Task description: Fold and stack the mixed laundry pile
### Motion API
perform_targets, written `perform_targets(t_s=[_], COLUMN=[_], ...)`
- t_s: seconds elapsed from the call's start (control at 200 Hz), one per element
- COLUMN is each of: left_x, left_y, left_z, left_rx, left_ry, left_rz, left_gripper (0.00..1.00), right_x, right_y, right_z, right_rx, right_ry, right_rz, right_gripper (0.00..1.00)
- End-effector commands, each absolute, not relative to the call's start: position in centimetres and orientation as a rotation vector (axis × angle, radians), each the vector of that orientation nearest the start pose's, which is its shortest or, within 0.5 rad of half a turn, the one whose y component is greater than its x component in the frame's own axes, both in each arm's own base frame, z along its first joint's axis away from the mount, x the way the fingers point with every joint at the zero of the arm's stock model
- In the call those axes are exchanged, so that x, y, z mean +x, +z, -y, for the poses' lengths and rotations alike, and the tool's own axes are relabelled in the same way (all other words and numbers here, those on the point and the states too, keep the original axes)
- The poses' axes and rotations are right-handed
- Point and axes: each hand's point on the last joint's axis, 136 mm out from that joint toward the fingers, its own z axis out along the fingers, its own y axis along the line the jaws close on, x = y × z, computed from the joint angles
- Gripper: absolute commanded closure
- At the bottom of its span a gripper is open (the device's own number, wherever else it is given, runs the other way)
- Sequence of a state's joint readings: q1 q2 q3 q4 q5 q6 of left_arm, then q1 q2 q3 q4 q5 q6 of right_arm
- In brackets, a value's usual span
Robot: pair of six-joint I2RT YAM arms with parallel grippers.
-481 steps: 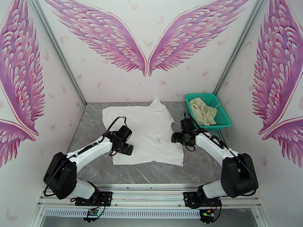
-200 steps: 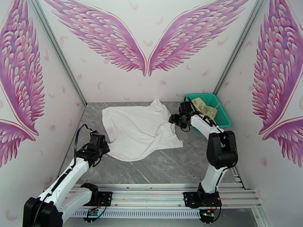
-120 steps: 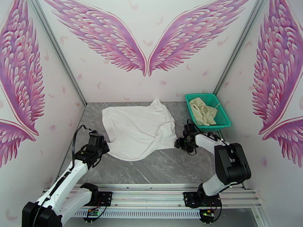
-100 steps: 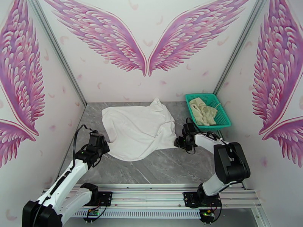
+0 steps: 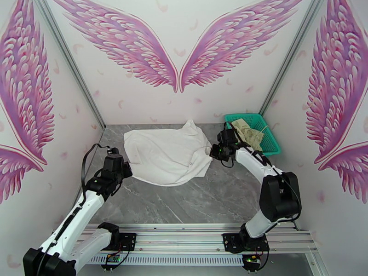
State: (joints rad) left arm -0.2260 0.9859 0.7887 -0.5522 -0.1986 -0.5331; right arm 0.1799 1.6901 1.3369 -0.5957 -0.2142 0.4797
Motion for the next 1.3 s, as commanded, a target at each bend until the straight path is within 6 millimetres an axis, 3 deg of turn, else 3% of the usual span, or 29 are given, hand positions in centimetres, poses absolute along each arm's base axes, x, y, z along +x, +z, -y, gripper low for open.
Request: perform_targets(t_s=[0.0, 0.095, 0.14, 0.18, 0.225, 0.34, 0.525, 0.64, 0.825, 0.99, 1.129, 1.294], left_x=[32.1, 33.1, 33.5, 33.7, 33.8, 33.6, 32.9, 32.7, 32.6, 32.5, 32.2, 32.0], left_y=[18.8, 18.4, 18.2, 18.0, 17.7, 17.2, 16.9, 16.9, 17.4, 17.5, 17.2, 17.1], left_z=[3.0, 3.1, 3.2, 3.3, 3.4, 3.4, 3.0, 3.0, 3.2, 3.4, 3.4, 3.4], left_rx=[-0.443, -0.439, -0.437, -0.437, -0.438, -0.431, -0.436, -0.435, -0.43, -0.423, -0.42, -0.426], left_ry=[-0.121, -0.117, -0.118, -0.121, -0.125, -0.124, -0.107, -0.114, -0.133, -0.142, -0.148, -0.153], left_rz=[-2.251, -2.26, -2.265, -2.27, -2.28, -2.299, -2.303, -2.302, -2.288, -2.291, -2.298, -2.295], left_gripper=[1.0, 1.0, 1.0, 1.0, 1.0, 1.0, 1.0, 1.0, 1.0, 1.0, 1.0, 1.0], right_x=[45.2, 48.6, 49.9, 50.8, 51.3, 50.9, 47.1, 44.4, 41.0, 40.9, 41.0, 41.2], right_y=[13.6, 12.1, 11.1, 10.6, 10.4, 11.5, 13.4, 13.5, 11.3, 8.8, 8.3, 8.1], right_z=[-12.8, -13.8, -14.3, -14.6, -14.8, -14.2, -12.5, -12.8, -17.0, -18.0, -19.4, -19.8], right_rx=[0.358, 0.386, 0.397, 0.399, 0.403, 0.392, 0.414, 0.4, 0.297, 0.333, 0.301, 0.296], right_ry=[0.551, 0.583, 0.594, 0.606, 0.608, 0.588, 0.646, 0.697, 0.769, 0.789, 0.803, 0.791], right_rz=[-2.623, -2.624, -2.631, -2.641, -2.648, -2.609, -2.551, -2.533, -2.609, -2.646, -2.665, -2.674], right_gripper=[1.0, 0.8, 0.66, 0.54, 0.48, 0.34, 0.29, 0.3, 0.38, 0.48, 0.56, 0.72])
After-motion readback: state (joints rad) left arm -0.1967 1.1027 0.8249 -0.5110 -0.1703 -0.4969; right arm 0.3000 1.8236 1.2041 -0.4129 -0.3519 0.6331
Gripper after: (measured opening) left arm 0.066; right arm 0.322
